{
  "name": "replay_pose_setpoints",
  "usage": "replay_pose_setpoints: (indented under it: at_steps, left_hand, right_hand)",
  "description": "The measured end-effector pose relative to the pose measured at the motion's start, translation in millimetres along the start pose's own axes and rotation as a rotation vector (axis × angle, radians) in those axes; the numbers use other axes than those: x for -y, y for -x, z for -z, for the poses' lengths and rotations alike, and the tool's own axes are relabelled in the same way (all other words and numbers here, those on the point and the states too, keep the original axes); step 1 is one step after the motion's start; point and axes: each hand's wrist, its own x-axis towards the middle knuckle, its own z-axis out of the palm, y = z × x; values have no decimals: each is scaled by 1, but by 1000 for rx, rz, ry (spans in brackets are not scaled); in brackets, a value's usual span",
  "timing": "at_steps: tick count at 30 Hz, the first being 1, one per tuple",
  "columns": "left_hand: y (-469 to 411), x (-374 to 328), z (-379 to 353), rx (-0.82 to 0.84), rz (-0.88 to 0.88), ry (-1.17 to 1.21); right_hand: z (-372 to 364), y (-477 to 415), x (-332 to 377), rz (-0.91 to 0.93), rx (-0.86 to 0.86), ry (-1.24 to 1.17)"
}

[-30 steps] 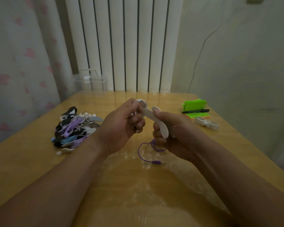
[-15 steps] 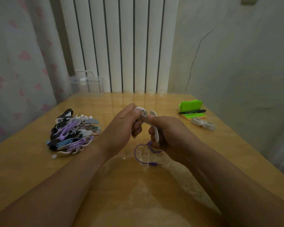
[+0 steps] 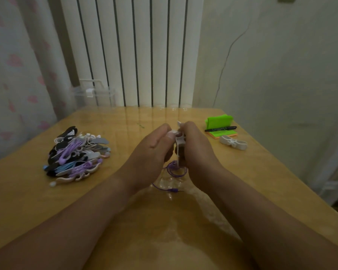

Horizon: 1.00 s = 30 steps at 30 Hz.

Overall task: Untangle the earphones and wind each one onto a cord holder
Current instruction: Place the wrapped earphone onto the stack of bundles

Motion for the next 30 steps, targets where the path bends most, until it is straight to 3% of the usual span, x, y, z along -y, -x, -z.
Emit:
replay_pose_setpoints:
  at_steps: [4, 7, 10, 12, 13, 15, 17, 19, 25, 30]
  left_hand:
    - [4, -3, -11, 63, -6, -19]
    - [2, -4, -11, 92, 57, -23]
    - [1, -1, -3, 88, 185, 143]
    - [-1, 4, 3, 77, 267, 405]
    - [-3, 5, 8, 76, 290, 522]
    - [-6, 7, 17, 109, 320, 684]
    - [-7, 8, 24, 164, 357, 754]
    - [-7, 9, 28, 203, 395, 792]
    - [-7, 7, 35, 272, 429, 862]
    - [-9, 3, 33, 240, 487, 881]
  right_hand:
    - [2, -4, -2, -59, -62, -179]
    - [2, -9, -4, -163, -12, -371]
    - [3, -17, -13, -197, 36, -338]
    - [9, -21, -17, -71, 11, -147]
    - [16, -21, -16, 76, 22, 24]
    - [31, -19, -11, 408, 172, 380]
    - [40, -17, -10, 532, 360, 562]
    - [38, -16, -10, 542, 434, 542]
    - [30, -13, -12, 609, 379, 422]
    - [17, -13, -23, 639, 205, 383]
